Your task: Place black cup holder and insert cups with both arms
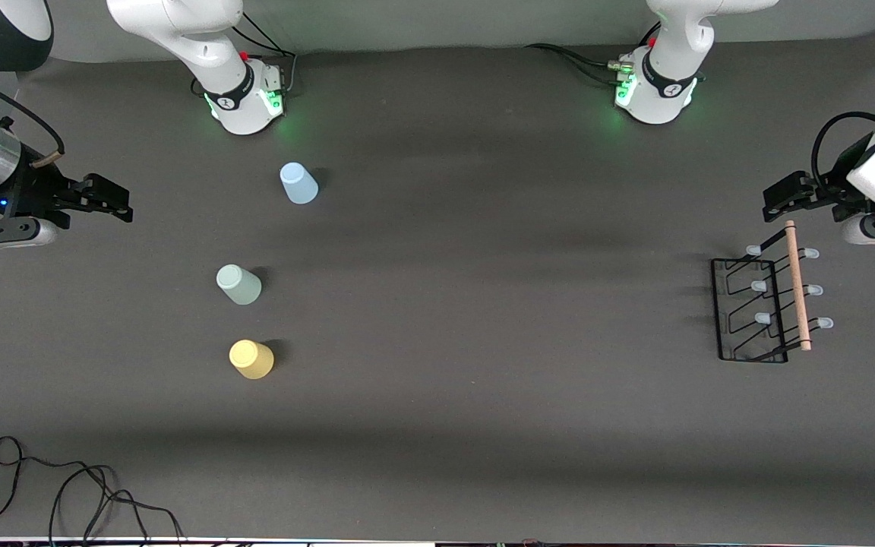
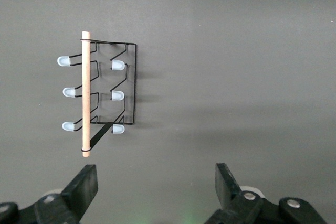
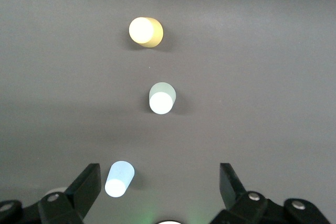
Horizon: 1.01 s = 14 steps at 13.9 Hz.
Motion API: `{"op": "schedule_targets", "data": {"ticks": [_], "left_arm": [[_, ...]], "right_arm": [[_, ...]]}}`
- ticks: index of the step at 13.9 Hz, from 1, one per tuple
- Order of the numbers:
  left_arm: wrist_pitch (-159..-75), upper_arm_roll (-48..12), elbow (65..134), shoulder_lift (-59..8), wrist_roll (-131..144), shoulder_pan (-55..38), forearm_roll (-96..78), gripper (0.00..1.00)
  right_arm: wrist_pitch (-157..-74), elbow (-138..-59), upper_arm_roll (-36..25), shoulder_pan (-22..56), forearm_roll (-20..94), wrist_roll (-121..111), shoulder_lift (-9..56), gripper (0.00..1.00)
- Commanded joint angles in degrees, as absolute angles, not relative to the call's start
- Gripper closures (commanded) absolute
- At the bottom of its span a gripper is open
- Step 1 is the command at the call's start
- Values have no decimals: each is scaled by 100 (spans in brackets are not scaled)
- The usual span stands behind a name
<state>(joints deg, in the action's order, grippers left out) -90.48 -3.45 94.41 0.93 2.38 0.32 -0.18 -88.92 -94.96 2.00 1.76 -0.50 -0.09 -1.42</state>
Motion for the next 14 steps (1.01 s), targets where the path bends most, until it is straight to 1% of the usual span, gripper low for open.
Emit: {"op": "schedule_targets", "data": {"ticks": [1,8,10,14], "left_arm": [[-8886,-334,9316,88,246,18,70,0],[-8807,-308,9343,88,229,35,79,0],[-8859,-185,9448,105,-470,245,88,0],[-9078,-149,9746,228,-1641,1141,88,0]], "right_arm": [[-8842,-9448,184,229,-158,-44,-193,0],[-8859,-9440,149,220,-123,-44,-167,0],[-8894,-9474,149,220,-123,-70,-150,0],[-9035,-9597,185,229,-80,-70,-44,0]]}}
